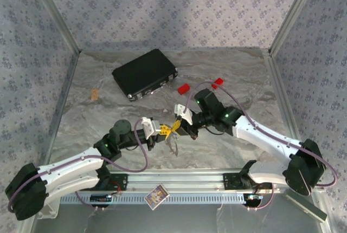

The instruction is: Put the keys on the keyring

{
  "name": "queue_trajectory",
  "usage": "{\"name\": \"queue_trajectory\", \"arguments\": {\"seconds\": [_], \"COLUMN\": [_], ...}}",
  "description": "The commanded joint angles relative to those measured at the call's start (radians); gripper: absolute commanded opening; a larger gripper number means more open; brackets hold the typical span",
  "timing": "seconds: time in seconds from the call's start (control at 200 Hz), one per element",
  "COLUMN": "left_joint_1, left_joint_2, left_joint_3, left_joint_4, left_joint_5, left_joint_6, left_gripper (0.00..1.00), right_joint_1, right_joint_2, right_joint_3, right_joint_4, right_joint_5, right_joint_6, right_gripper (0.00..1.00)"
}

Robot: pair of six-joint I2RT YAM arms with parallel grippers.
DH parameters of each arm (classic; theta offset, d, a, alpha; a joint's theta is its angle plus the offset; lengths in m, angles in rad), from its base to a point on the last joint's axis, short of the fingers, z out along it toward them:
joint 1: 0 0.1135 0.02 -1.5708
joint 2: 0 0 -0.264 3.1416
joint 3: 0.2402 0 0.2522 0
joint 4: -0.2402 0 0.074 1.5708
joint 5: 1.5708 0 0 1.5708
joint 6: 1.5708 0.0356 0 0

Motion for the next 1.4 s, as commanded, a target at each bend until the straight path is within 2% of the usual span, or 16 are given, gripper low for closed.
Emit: {"name": "queue_trajectory", "arguments": {"seconds": [0.0, 0.065, 0.245, 0.39, 0.495, 0.565, 0.6, 0.67, 0.745, 0.81, 1.084, 1.134, 1.184, 1.304, 1.399], "left_joint_1": [-0.006, -0.005, -0.005, -0.006, -0.005, -0.005, -0.005, -0.005, -0.006, -0.006, -0.005, -0.005, -0.005, -0.005, -0.006], "left_joint_2": [-0.029, -0.043, -0.033, 0.004, 0.021, 0.026, 0.026, 0.014, -0.003, -0.013, -0.024, -0.024, -0.021, -0.017, -0.013], "left_joint_3": [0.02, 0.042, 0.12, 0.154, 0.182, 0.2, 0.204, 0.199, 0.18, 0.16, 0.134, 0.134, 0.134, 0.135, 0.135], "left_joint_4": [0.012, -0.065, -0.277, -0.327, -0.355, -0.377, -0.383, -0.381, -0.354, -0.318, -0.263, -0.26, -0.26, -0.256, -0.25], "left_joint_5": [0.015, -0.005, -0.024, -0.015, -0.02, -0.02, -0.02, -0.022, -0.022, -0.017, 0.003, 0.004, 0.004, 0.007, 0.008], "left_joint_6": [0.003, 0.026, 0.096, 0.112, 0.124, 0.133, 0.135, 0.137, 0.133, 0.124, 0.115, 0.113, 0.114, 0.113, 0.113], "left_gripper": [0.15, 0.19, 0.19, 0.17, 0.12, 0.04, 0.0, 0.0, 0.0, 0.0, 0.0, 0.0, 0.0, 0.0, 0.0], "right_joint_1": [0.007, 0.014, 0.04, 0.068, 0.092, 0.093, 0.088, 0.06, 0.029, 0.019, 0.02, 0.019, 0.021, 0.025, 0.031], "right_joint_2": [0.01, 0.016, 0.068, 0.103, 0.12, 0.119, 0.113, 0.092, 0.059, 0.037, 0.019, 0.02, 0.02, 0.024, 0.033], "right_joint_3": [0.039, 0.064, 0.169, 0.241, 0.286, 0.289, 0.289, 0.278, 0.23, 0.194, 0.143, 0.142, 0.141, 0.146, 0.149], "right_joint_4": [-0.016, -0.079, -0.275, -0.375, -0.426, -0.448, -0.448, -0.428, -0.385, -0.349, -0.284, -0.254, -0.246, -0.234, -0.227], "right_joint_5": [-0.037, -0.011, 0.071, 0.114, 0.156, 0.165, 0.165, 0.151, 0.121, 0.092, 0.065, 0.068, 0.065, 0.059, 0.058], "right_joint_6": [-0.032, -0.071, -0.184, -0.23, -0.249, -0.251, -0.243, -0.213, -0.174, -0.143, -0.084, -0.081, -0.078, -0.072, -0.07], "right_gripper": [0.0, 0.0, 0.0, 0.0, 0.0, 0.0, 0.0, 0.0, 0.11, 0.15, 0.19, 0.27, 0.3, 0.31, 0.27]}}
